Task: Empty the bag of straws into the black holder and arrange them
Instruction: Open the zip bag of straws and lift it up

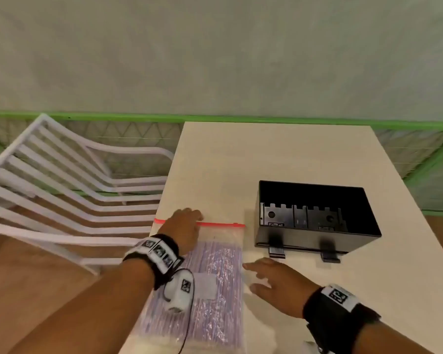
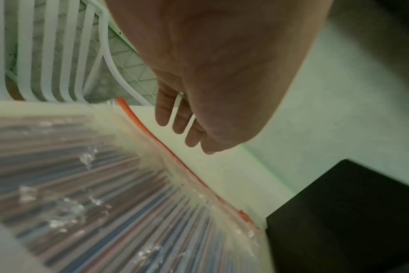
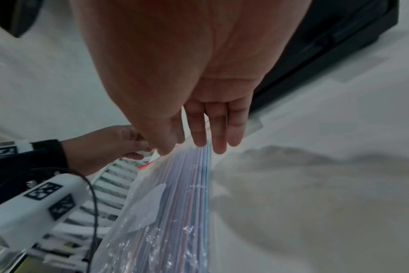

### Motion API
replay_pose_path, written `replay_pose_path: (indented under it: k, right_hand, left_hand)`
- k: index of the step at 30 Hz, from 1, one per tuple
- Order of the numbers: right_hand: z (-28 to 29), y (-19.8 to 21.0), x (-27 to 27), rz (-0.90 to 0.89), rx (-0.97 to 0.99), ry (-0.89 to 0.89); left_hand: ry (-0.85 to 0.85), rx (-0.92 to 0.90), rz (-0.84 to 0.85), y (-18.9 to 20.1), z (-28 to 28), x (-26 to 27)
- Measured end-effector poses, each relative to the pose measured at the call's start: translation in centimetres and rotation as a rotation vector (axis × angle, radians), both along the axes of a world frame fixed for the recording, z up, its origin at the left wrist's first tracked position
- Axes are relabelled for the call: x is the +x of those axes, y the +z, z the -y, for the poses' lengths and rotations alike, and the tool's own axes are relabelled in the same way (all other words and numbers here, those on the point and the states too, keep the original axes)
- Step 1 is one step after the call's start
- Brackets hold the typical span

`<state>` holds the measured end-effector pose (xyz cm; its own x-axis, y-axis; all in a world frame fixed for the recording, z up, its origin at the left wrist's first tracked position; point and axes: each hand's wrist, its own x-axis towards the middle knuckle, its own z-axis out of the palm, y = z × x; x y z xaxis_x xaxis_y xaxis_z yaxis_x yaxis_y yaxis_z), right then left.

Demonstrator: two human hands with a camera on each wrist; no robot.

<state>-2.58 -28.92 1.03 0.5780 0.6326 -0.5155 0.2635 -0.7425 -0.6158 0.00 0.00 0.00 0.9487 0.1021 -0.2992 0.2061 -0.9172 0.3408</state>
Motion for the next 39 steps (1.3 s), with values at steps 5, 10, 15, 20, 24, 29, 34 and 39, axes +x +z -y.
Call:
replay_pose_path:
  k: [5, 10, 15, 20, 24, 29, 34, 39]
  right_hand:
    - [-2.6, -1.0, 0.9, -0.101, -0.001, -0.138]
    - [-3.9, -1.7, 0.8, -0.184, 0.139, -0.345]
    - [-3.7, -0.8, 0.2, -0.148, 0.284, -0.481]
    - [-1.6, 2.1, -0.6, 0.02, 0.513, -0.614]
    - [2.4, 6.5, -1.5, 0.085, 0.722, -0.643]
    - [7.6, 10.1, -2.3, 0.114, 0.875, -0.652]
    - [11.1, 10.5, -2.5, 0.167, 0.88, -0.644]
    - [12.8, 10.0, -2.4, 0.2, 0.847, -0.653]
  left_hand:
    - [-0.112, 0.089, -0.117, -2.4, 2.3, 2.4]
    - [-0.13, 0.045, -0.164, -1.6, 2.3, 1.8]
    - [-0.189, -0.172, -0.058, 2.7, 2.6, -1.5]
    - [-0.295, -0.204, 0.062, 7.9, 4.4, -5.2]
    - [-0.315, -0.194, 0.26, 11.9, 7.9, -6.4]
    - [-0.396, -0.098, 0.371, 15.2, 12.9, -7.1]
    - [-0.415, -0.09, 0.331, 15.9, 17.2, -7.4]
    - [-0.453, -0.178, 0.393, 16.6, 20.5, -6.9]
